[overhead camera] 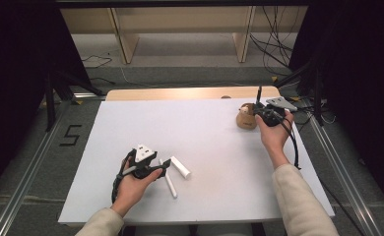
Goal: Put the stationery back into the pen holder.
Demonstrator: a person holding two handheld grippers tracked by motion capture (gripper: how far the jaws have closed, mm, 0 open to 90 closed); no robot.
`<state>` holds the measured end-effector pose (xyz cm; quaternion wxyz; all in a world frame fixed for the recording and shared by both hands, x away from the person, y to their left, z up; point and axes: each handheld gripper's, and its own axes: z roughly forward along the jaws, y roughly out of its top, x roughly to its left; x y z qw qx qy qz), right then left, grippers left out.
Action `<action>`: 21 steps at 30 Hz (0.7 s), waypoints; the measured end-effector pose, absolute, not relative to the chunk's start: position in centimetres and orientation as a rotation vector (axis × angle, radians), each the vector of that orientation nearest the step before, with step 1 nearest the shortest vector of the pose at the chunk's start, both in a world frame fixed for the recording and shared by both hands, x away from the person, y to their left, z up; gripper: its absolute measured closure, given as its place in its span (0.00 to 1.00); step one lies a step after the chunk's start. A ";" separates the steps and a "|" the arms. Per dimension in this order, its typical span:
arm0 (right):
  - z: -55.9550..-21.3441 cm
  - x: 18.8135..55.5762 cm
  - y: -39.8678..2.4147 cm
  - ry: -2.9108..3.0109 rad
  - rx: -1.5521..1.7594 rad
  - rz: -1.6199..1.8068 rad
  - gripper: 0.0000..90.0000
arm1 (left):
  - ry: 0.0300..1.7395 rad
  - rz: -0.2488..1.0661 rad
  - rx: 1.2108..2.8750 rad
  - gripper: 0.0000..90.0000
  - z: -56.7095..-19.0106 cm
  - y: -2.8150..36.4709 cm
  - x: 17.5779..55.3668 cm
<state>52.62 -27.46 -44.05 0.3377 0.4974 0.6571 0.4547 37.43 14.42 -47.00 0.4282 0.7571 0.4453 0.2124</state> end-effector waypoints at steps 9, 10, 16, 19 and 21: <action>-44.2 52.1 -27.5 1.733 1.302 1.156 0.71 | 1.118 0.535 1.894 0.44 -47.1 14.5 37.4; -44.1 51.9 -27.5 1.734 1.304 1.162 0.69 | 1.116 0.537 1.896 0.44 -47.1 14.5 37.4; -43.9 50.6 -27.3 1.766 1.279 1.151 0.53 | 1.119 0.539 1.894 0.45 -47.1 14.5 37.4; -43.8 50.0 -27.2 1.771 1.280 1.158 0.49 | 1.116 0.542 1.894 0.45 -47.1 14.6 37.4; -43.8 49.4 -27.0 1.781 1.268 1.162 0.46 | 1.115 0.543 1.896 0.45 -47.1 14.6 37.4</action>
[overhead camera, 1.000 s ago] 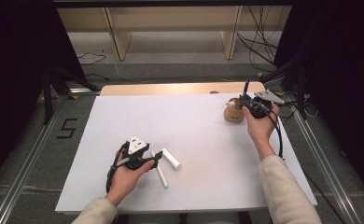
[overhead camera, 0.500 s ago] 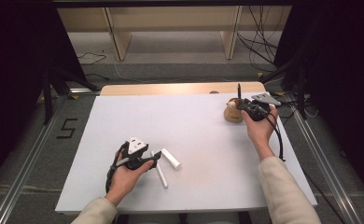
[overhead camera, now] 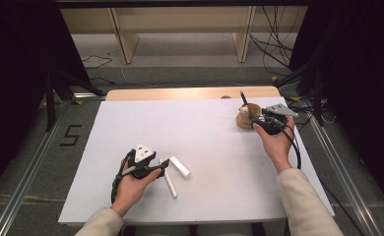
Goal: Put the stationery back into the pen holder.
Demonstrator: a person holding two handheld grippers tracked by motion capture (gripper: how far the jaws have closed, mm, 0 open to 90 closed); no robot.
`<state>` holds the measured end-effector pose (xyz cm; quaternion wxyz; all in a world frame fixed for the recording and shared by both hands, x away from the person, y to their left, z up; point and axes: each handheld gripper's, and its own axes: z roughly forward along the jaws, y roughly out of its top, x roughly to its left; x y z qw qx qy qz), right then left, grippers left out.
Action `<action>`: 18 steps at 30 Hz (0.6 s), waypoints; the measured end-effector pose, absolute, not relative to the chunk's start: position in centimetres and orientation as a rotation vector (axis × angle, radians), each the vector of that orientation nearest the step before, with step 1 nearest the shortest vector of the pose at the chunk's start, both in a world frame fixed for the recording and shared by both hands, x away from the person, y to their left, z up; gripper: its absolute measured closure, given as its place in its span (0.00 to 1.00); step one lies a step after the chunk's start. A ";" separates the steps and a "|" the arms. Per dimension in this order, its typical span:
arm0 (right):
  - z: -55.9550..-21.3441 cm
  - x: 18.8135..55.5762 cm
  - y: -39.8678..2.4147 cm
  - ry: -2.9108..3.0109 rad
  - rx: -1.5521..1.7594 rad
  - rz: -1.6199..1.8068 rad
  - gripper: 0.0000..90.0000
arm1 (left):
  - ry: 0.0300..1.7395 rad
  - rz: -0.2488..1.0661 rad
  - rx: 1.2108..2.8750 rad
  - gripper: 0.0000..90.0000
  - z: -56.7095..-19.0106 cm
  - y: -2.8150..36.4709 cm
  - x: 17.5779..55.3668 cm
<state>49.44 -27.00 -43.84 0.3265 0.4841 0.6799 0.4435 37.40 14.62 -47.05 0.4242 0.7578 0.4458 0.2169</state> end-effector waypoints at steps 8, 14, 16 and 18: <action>-44.5 46.9 -25.9 1.859 1.230 1.187 0.41 | 1.112 0.546 1.899 0.45 -47.1 14.6 37.4; -44.7 45.5 -25.4 1.891 1.215 1.206 0.39 | 1.112 0.542 1.899 0.44 -47.1 14.5 37.4; -44.8 45.2 -25.4 1.902 1.210 1.207 0.39 | 1.109 0.544 1.901 0.44 -47.1 14.5 37.4; -44.9 44.8 -25.2 1.916 1.210 1.214 0.39 | 1.110 0.543 1.900 0.44 -47.1 14.5 37.5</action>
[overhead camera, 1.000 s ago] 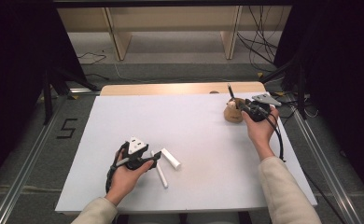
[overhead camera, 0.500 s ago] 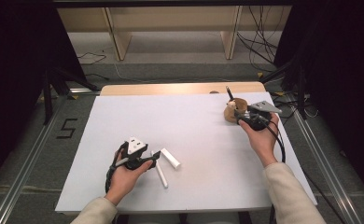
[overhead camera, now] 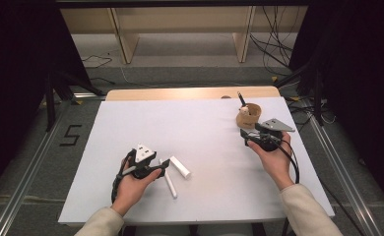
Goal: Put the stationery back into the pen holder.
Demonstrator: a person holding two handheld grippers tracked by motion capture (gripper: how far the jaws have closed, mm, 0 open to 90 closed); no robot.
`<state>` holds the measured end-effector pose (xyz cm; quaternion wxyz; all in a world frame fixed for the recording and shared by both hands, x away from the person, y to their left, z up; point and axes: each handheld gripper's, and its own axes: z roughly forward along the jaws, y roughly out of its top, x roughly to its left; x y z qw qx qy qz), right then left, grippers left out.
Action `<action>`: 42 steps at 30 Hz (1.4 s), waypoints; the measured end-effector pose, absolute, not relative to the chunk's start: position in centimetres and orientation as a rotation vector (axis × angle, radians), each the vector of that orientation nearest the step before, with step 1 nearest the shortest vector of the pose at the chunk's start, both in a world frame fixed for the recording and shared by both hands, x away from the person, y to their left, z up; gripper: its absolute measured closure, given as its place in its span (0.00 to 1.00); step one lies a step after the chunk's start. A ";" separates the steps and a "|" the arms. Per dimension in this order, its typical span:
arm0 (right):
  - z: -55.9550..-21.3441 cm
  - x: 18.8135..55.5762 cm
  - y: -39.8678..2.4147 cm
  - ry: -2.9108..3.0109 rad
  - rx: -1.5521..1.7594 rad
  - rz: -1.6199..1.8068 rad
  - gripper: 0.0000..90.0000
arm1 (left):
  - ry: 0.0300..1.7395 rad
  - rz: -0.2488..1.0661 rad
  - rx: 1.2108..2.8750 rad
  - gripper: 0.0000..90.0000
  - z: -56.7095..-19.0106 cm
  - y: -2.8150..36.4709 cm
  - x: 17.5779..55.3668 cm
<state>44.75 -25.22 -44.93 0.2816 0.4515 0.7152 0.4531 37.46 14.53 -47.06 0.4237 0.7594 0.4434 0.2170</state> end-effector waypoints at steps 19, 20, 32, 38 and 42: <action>-47.2 40.3 -17.1 2.179 0.994 1.340 0.39 | 1.108 0.535 1.902 0.44 -47.1 14.4 37.5; -47.4 40.1 -16.7 2.195 0.985 1.342 0.39 | 1.108 0.535 1.902 0.44 -47.1 14.4 37.5; -48.6 38.5 -12.6 2.314 0.910 1.371 0.39 | 1.104 0.530 1.911 0.44 -47.2 14.4 37.6; -49.1 37.7 -10.7 2.353 0.879 1.363 0.39 | 1.107 0.529 1.909 0.44 -47.2 14.4 37.6; -49.2 37.0 -10.0 2.344 0.895 1.363 0.40 | 1.109 0.527 1.904 0.44 -47.1 14.5 37.6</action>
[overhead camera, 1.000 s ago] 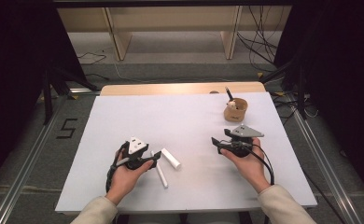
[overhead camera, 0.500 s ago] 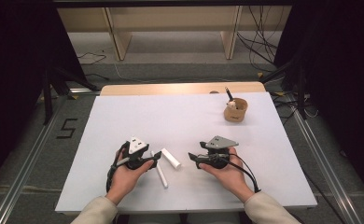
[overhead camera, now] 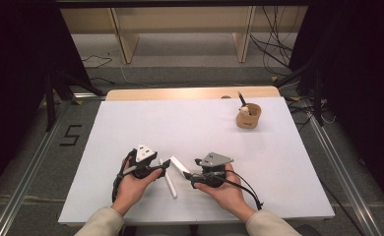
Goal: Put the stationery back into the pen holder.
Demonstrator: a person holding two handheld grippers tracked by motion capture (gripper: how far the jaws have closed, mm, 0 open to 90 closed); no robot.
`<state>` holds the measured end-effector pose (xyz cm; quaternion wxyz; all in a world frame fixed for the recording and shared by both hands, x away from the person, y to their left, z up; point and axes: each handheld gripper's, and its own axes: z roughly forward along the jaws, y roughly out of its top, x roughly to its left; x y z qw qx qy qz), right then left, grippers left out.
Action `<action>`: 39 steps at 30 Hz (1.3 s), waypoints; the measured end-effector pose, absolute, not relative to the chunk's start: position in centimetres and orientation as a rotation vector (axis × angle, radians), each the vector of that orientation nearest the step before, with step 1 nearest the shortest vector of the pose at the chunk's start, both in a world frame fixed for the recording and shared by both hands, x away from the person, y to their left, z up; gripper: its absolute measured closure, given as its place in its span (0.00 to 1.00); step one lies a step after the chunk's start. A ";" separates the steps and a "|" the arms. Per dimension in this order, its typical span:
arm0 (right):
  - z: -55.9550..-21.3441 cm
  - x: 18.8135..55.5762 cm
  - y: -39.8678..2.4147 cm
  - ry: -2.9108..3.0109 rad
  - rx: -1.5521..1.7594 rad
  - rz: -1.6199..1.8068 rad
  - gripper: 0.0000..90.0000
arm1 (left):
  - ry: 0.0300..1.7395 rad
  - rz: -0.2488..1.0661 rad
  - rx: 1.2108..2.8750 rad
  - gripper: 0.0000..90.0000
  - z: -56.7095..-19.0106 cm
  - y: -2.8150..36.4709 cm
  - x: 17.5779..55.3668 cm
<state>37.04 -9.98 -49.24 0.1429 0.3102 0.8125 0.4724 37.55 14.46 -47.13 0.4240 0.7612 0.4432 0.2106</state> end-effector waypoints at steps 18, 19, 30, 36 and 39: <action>-49.7 36.0 -7.7 2.348 0.991 1.225 0.48 | 1.112 0.528 1.892 0.44 -47.0 14.8 37.7; -49.7 36.0 -7.6 2.344 1.002 1.222 0.48 | 1.112 0.528 1.893 0.44 -46.9 14.8 37.7; -49.9 36.3 -6.7 2.367 1.010 1.145 0.54 | 1.113 0.530 1.894 0.44 -46.9 14.8 37.7; -50.1 36.5 -6.2 2.396 1.008 1.078 0.58 | 1.113 0.529 1.895 0.44 -47.0 14.8 37.7; -50.0 36.4 -6.1 2.396 1.003 1.074 0.60 | 1.114 0.529 1.895 0.44 -47.0 14.8 37.7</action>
